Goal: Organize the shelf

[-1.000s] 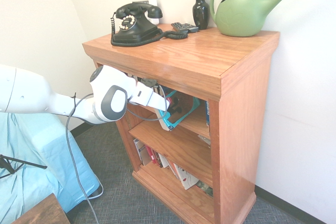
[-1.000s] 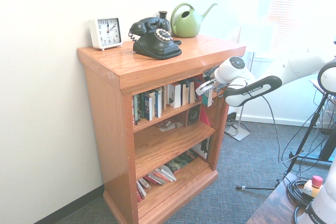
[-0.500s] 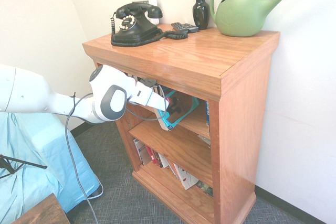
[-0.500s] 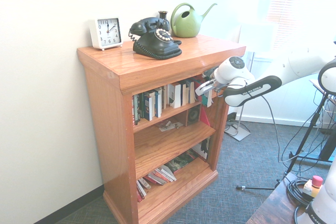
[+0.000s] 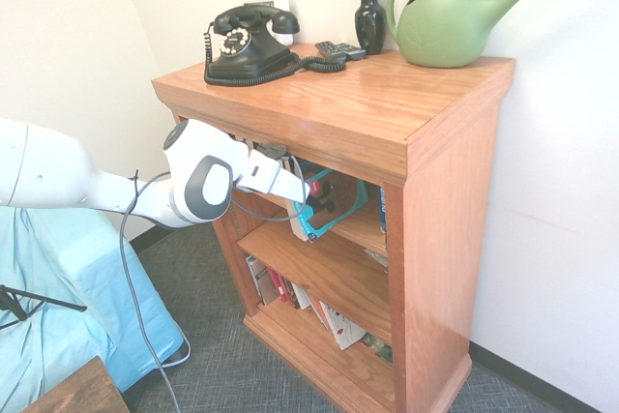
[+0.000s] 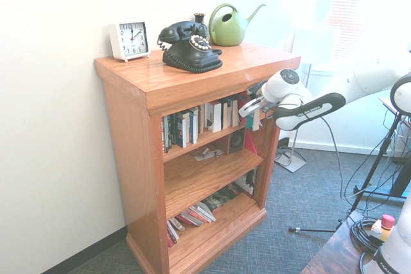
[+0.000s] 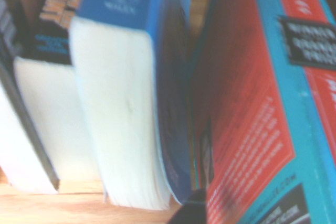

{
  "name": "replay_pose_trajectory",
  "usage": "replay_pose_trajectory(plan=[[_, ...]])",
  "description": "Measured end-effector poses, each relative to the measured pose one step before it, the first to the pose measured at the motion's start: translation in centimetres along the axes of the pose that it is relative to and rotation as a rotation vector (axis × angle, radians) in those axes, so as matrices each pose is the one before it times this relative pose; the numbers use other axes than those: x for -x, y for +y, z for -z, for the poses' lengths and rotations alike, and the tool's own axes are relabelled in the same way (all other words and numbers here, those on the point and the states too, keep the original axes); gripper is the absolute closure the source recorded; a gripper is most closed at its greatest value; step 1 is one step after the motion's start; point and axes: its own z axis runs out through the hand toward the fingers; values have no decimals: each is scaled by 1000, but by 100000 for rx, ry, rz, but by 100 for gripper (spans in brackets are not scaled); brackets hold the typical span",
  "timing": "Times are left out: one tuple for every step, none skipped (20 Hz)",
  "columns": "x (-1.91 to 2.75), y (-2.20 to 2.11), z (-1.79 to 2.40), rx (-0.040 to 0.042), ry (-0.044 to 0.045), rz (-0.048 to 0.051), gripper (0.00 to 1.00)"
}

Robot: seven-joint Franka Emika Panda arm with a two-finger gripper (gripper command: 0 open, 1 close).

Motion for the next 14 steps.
replay_pose_trajectory(plan=[[50, -393, 574, -958, 864, 1283, 0], [118, -306, 612, -630, 723, 996, 0], [326, -89, 478, -254, 251, 568, 0], [449, 118, 427, -140, -47, 252, 0], [552, 302, 399, -109, -189, 129, 0], [575, 386, 379, 71, -306, 52, 0], [526, 470, 458, 76, -142, -3, 0], [449, 486, 517, 259, -33, -278, 0], [363, 535, 547, 133, -121, -458, 0], [286, 562, 588, 59, -55, -445, 0], [231, 616, 599, 111, 24, -521, 0], [206, 631, 627, -101, 115, -652, 0], [189, 575, 649, -271, 88, -727, 0], [193, 521, 608, -453, -30, -723, 0]])
